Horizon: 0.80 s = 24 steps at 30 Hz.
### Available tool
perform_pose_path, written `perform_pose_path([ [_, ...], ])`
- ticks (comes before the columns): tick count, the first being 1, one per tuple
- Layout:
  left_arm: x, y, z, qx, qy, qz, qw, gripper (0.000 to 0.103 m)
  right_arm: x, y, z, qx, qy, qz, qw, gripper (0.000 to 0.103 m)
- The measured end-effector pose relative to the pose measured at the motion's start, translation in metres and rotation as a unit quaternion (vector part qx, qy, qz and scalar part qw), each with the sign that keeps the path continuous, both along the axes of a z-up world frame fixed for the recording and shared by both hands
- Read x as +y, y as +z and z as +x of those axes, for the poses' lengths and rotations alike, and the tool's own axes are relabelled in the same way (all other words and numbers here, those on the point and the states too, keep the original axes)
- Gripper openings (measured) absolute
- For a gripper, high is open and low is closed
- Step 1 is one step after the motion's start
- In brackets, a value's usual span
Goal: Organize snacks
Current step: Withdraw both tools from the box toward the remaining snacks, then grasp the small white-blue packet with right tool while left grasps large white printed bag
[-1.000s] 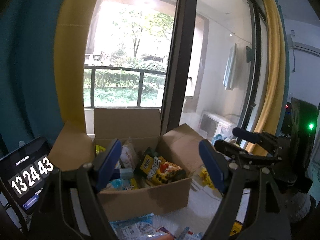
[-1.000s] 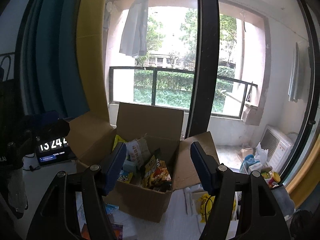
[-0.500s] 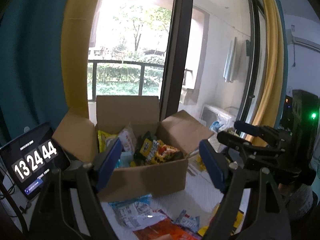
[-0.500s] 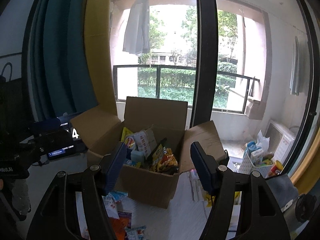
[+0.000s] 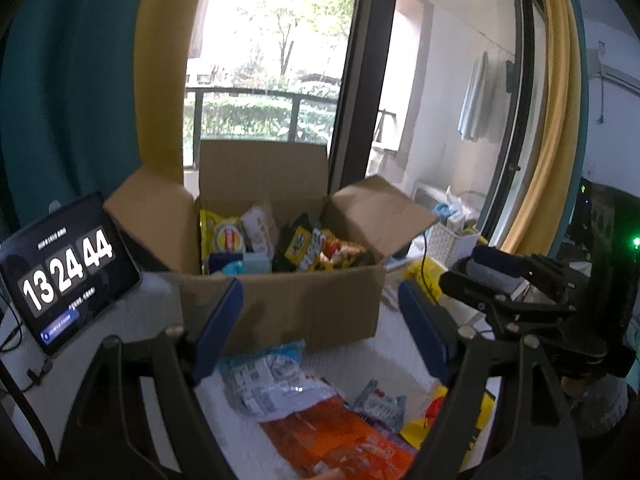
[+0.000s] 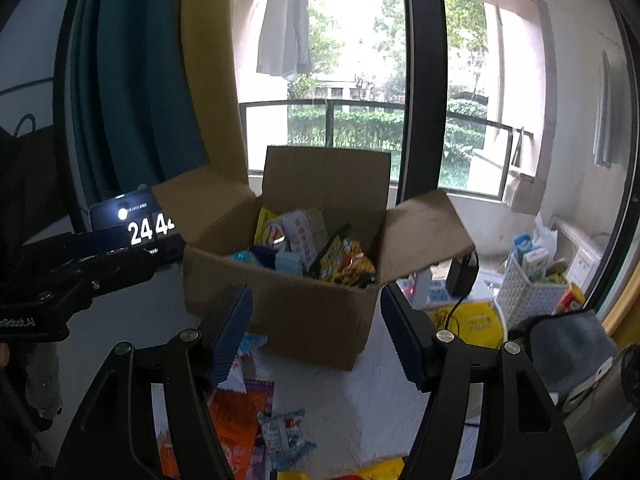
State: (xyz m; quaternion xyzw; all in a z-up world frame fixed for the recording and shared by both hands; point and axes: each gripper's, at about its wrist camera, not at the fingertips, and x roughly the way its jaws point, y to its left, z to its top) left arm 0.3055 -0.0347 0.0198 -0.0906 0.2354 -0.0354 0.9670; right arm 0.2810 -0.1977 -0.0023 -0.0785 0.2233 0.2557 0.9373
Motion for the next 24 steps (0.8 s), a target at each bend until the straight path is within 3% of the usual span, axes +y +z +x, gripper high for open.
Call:
perform_pose_path([
  [12,-0.004,-0.052,0.01,0.064,0.007,0.004,0.998,0.081,-0.003,-0.06,0.002,0.073,0.018,-0.001,0.997,0.07],
  [24,-0.002,-0.114,0.02,0.14,0.011,-0.007,0.99,0.081,0.004,-0.125,0.018,0.165,0.034,-0.01,0.986,0.07],
])
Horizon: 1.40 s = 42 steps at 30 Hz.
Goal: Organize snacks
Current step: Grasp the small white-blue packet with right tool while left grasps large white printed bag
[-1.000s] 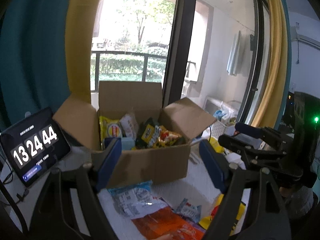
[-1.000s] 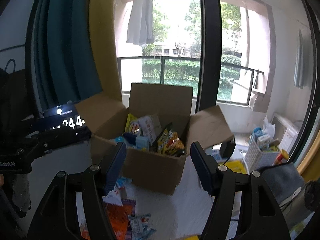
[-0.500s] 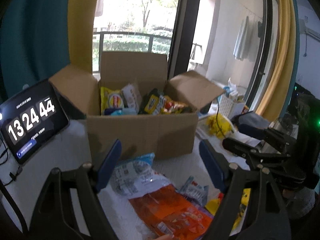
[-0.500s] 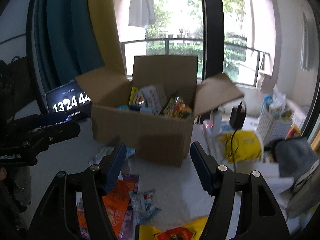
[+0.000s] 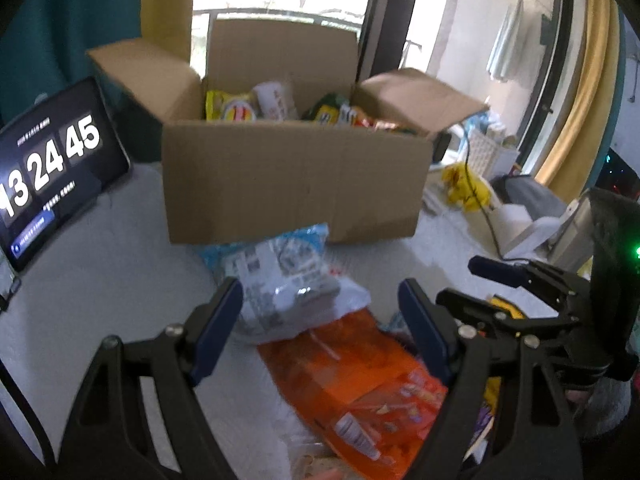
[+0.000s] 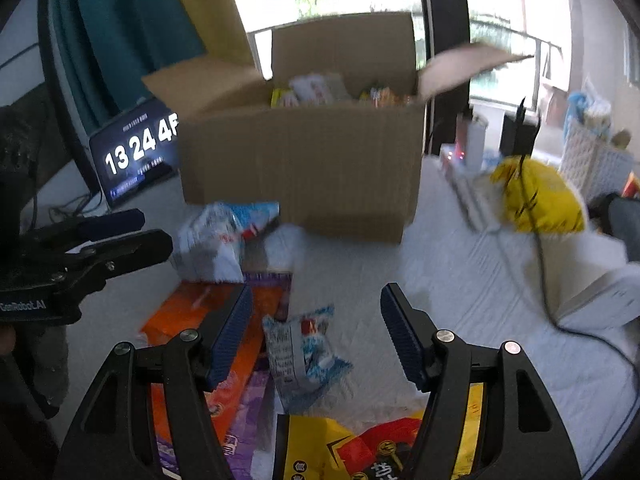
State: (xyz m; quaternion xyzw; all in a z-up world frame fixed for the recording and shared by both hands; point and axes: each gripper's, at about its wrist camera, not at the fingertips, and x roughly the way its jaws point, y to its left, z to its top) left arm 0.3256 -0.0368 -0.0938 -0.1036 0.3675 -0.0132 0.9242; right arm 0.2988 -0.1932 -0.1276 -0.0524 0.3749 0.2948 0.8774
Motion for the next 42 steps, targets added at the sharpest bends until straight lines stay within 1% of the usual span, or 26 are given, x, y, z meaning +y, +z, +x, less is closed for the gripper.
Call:
perform_pose_path([
  [4,0.006,-0.01,0.005,0.012,0.01,-0.006,0.9999,0.081,0.006,-0.022,0.003,0.044,0.016,-0.004,0.999,0.07],
  [7,0.011,-0.014,0.01,0.016,0.019,-0.008,0.9997,0.081,0.012,-0.032,0.004,0.06,0.026,-0.017,0.998,0.069],
  [8,0.013,-0.015,0.012,0.018,0.022,-0.009,0.9996,0.081,0.011,-0.036,0.005,0.062,0.024,-0.019,0.998,0.068],
  [9,0.015,-0.016,0.015,0.019,0.025,-0.011,0.9994,0.081,0.01,-0.037,0.007,0.065,0.019,-0.016,0.998,0.058],
  [10,0.017,-0.018,0.017,0.022,0.029,-0.013,0.9993,0.081,0.008,-0.04,0.01,0.074,0.016,-0.009,0.997,0.053],
  [13,0.019,-0.021,0.025,0.029,0.033,-0.014,0.9989,0.082,0.003,-0.044,0.017,0.086,0.013,0.003,0.996,0.046],
  [15,0.02,-0.023,0.03,0.031,0.036,-0.013,0.9988,0.084,-0.001,-0.042,0.02,0.083,0.006,0.007,0.997,0.044],
  [16,0.021,-0.023,0.033,0.033,0.037,-0.012,0.9987,0.088,-0.005,-0.04,0.023,0.079,0.0,0.013,0.997,0.043],
  [17,0.021,-0.024,0.038,0.034,0.039,-0.012,0.9986,0.09,-0.008,-0.038,0.024,0.077,-0.003,0.018,0.997,0.043],
  [21,0.022,-0.029,0.053,0.045,0.046,-0.01,0.9979,0.09,-0.021,-0.035,0.031,0.077,-0.019,0.044,0.996,0.043],
  [25,0.02,-0.049,0.072,0.083,0.041,-0.008,0.9957,0.091,-0.025,-0.039,0.032,0.083,-0.02,0.052,0.995,0.043],
  [27,0.02,-0.058,0.077,0.094,0.04,-0.01,0.9947,0.092,-0.025,-0.039,0.03,0.079,-0.02,0.052,0.995,0.043],
  [30,0.018,-0.063,0.078,0.096,0.033,-0.011,0.9948,0.092,-0.025,-0.034,0.027,0.071,-0.015,0.059,0.996,0.043],
  [33,0.017,-0.063,0.075,0.094,0.027,-0.012,0.9952,0.09,-0.029,-0.028,0.022,0.058,-0.01,0.066,0.996,0.043],
  [35,0.018,-0.061,0.072,0.091,0.023,-0.015,0.9955,0.085,-0.028,-0.024,0.02,0.052,-0.007,0.068,0.996,0.043],
  [38,0.017,-0.055,0.064,0.085,0.015,-0.018,0.9961,0.081,-0.028,-0.019,0.019,0.048,-0.009,0.07,0.996,0.043],
  [42,0.022,-0.044,0.05,0.074,0.009,-0.023,0.9969,0.078,-0.029,-0.005,0.015,0.031,-0.013,0.073,0.997,0.043],
])
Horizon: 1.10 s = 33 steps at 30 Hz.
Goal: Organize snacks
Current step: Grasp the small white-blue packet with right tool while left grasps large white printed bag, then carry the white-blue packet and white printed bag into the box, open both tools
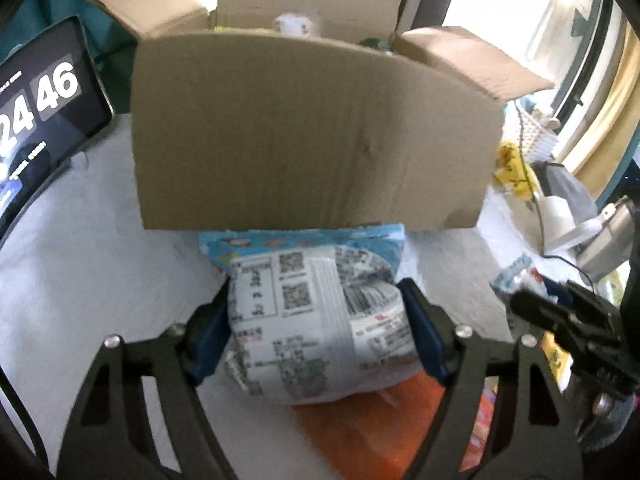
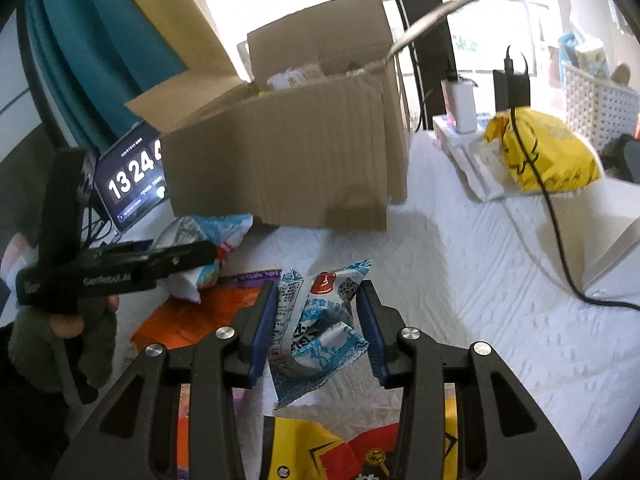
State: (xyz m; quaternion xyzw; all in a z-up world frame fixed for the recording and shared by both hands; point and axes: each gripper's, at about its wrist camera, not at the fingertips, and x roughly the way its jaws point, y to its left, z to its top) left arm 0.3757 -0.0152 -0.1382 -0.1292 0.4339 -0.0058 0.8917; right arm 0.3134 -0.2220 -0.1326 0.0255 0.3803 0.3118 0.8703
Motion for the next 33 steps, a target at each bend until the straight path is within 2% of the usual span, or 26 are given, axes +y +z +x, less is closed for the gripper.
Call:
perform_pose_path([
  [13,0.0,0.056,-0.053,-0.078,-0.021,0.016,0.9966,0.077,0.023,0.051,-0.02,-0.047,0.002,-0.01,0.999,0.043],
  [21,0.012,0.087,-0.063,-0.118,-0.019,0.02,0.9926,0.077,0.041,0.082,-0.029,-0.082,0.013,-0.018,0.996,0.043],
  [33,0.042,0.129,-0.059,-0.175,-0.005,0.029,0.9841,0.077,0.064,0.126,-0.016,-0.127,0.017,-0.018,0.992,0.043],
])
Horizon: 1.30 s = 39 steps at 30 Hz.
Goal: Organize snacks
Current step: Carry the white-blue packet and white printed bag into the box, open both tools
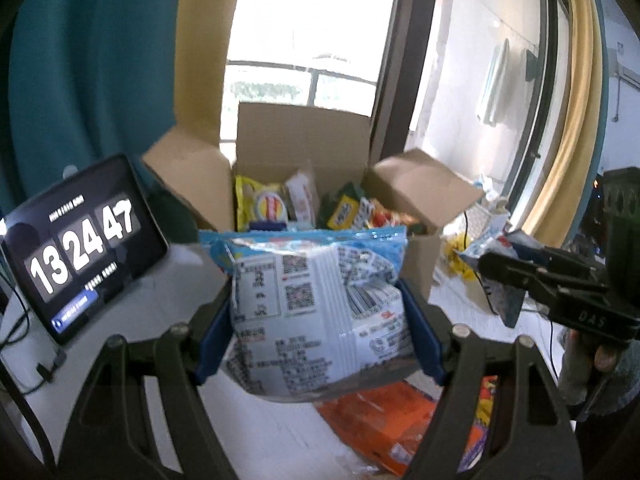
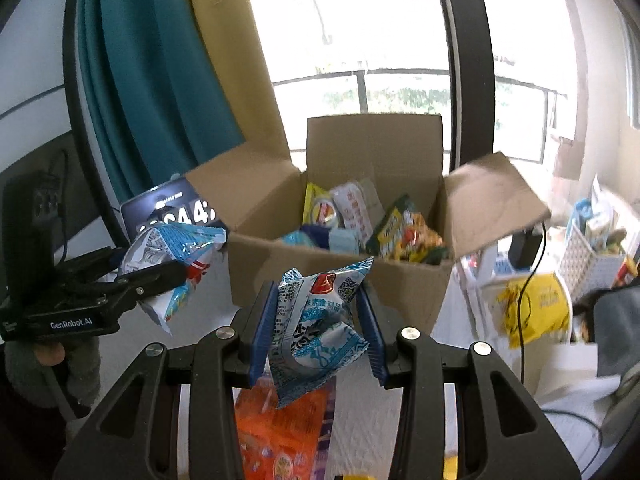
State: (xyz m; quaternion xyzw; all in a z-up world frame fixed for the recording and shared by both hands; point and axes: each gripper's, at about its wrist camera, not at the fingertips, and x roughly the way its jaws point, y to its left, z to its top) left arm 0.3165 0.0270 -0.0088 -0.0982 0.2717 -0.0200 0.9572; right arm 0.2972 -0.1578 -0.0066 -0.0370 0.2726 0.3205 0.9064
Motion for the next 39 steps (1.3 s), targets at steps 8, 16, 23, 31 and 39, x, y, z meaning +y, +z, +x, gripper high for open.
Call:
perform_pose_path([
  [8,0.02,0.02,0.014,-0.033,0.01,0.003,0.9994,0.077,0.012,0.023,0.017,-0.025,-0.001,0.002,1.0,0.043],
  [16,0.036,0.029,0.036,-0.054,0.014,0.007,0.9984,0.077,0.023,0.035,0.04,-0.039,-0.003,0.008,0.999,0.043],
  [23,0.048,0.041,0.065,-0.077,0.024,0.01,0.9967,0.077,0.033,0.042,0.066,-0.051,-0.003,0.013,0.999,0.043],
  [31,0.049,0.039,0.107,-0.091,0.02,0.004,0.9956,0.077,0.04,0.041,0.097,-0.061,-0.002,0.022,0.998,0.043],
  [39,0.043,0.03,0.154,-0.089,0.017,0.012,0.9958,0.078,0.052,0.042,0.13,-0.071,-0.009,0.033,0.997,0.043],
])
